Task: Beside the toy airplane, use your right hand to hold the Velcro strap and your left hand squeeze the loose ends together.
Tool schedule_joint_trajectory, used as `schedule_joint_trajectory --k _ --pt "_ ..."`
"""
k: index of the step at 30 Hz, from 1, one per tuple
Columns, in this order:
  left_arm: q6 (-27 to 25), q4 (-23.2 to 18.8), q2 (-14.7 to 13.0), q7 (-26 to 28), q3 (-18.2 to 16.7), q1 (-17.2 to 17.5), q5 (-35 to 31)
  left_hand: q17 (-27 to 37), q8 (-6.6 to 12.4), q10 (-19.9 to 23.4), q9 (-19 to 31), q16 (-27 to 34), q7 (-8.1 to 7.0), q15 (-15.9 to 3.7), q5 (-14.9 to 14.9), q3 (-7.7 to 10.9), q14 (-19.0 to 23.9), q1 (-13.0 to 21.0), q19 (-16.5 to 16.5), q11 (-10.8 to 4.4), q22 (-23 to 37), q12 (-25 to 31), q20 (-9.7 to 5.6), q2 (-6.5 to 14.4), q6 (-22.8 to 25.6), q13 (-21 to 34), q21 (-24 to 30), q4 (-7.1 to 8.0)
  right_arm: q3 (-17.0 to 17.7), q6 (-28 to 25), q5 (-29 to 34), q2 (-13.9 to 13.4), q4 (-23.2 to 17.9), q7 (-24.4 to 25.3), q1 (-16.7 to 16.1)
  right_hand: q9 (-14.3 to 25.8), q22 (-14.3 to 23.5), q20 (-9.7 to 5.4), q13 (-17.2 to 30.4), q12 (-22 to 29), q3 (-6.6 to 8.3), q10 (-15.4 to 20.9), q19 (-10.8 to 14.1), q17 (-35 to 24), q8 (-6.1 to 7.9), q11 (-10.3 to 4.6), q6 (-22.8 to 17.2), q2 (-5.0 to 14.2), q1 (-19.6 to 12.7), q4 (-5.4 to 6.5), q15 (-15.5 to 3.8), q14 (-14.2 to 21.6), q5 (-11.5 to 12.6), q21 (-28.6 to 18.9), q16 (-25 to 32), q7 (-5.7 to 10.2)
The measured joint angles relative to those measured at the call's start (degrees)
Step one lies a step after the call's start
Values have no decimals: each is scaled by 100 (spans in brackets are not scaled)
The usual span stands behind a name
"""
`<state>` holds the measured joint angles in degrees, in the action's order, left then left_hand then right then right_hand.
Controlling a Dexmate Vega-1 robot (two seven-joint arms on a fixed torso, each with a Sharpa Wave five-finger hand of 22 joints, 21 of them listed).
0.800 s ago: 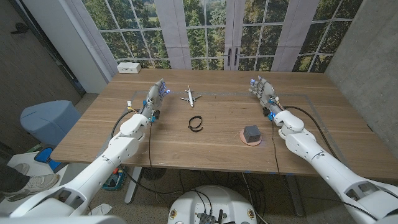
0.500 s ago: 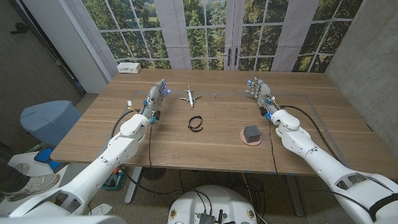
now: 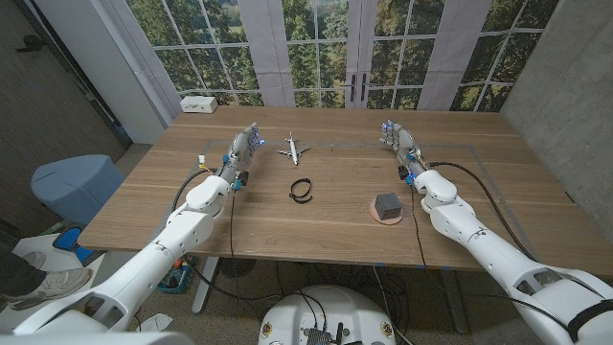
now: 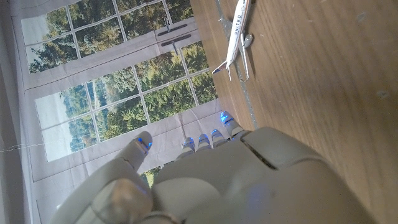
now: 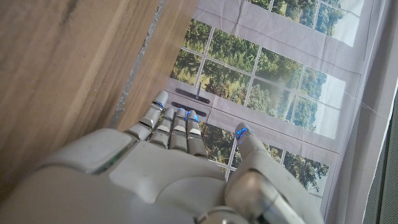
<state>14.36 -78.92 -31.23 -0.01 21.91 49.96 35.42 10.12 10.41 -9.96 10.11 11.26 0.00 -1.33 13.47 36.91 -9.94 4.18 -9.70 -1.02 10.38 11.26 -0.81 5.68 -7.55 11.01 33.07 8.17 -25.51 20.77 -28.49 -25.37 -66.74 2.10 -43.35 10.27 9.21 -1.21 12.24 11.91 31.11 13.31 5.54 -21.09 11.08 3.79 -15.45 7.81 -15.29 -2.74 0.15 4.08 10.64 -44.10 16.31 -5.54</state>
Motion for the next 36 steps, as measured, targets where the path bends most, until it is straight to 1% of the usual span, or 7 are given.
schedule_joint_trajectory --k 3,6,8,18,19,26,36 --pt "14 34 -1 -25 11 -17 -18 0 0 0 0 0 31 0 0 0 0 0 31 0 0 0 31 0 31 -10 0 0 -32 -4 189 -56 -200 233 -89 0 0 61 0 0 28 63 61 35 0 21 -56 27 -51 -110 23 83 0 21 0 -10" --pt "24 67 -2 -50 20 -35 -23 0 0 14 0 0 9 0 0 0 0 0 31 -13 0 0 30 0 52 -10 0 1 -54 -49 367 -98 -338 445 -157 0 0 98 0 45 51 63 98 56 0 19 -62 -56 -149 -167 51 111 0 27 0 -17" --pt "29 80 -3 -67 26 -42 -24 0 0 23 -6 0 0 0 0 -15 0 0 31 -22 0 0 30 0 61 -9 0 -15 -73 -83 445 -136 -470 540 -219 0 0 122 -16 45 59 82 122 64 0 0 -62 -26 -177 -202 44 129 0 27 0 -18" --pt "42 124 -16 -127 44 -62 -33 1 0 22 -26 0 31 0 0 9 0 0 123 -21 -26 0 80 0 92 -36 0 -39 -140 -345 977 -335 -1070 1092 -460 -1 28 60 -27 45 87 148 183 112 0 -17 -124 11 -305 -378 -16 189 12 89 0 45" --pt "43 124 -19 -129 46 -63 -35 1 0 22 -26 0 31 0 0 9 0 0 137 -21 -26 0 93 0 91 -36 0 -39 -151 -475 1180 -381 -1202 1279 -509 -1 27 60 -27 45 83 155 183 117 0 -10 -124 12 -305 -383 -16 188 41 89 5 45" --pt "45 105 -24 -132 63 -63 -59 1 0 22 -25 0 -1 0 0 -15 1 0 187 -21 -26 0 82 -1 123 -63 0 -63 -194 -839 1633 -555 -1693 1647 -673 -1 27 37 -27 45 131 186 205 116 0 -41 -169 117 -412 -477 -46 219 43 132 27 47" --pt "46 41 -6 -99 95 -47 -94 2 0 22 -25 0 21 0 0 8 1 0 216 -21 -53 0 112 -1 143 -62 0 -86 -245 -1411 2246 -816 -2397 2054 -912 28 27 19 -26 45 147 186 223 143 40 -42 -202 74 -531 -493 -66 239 88 155 27 62"
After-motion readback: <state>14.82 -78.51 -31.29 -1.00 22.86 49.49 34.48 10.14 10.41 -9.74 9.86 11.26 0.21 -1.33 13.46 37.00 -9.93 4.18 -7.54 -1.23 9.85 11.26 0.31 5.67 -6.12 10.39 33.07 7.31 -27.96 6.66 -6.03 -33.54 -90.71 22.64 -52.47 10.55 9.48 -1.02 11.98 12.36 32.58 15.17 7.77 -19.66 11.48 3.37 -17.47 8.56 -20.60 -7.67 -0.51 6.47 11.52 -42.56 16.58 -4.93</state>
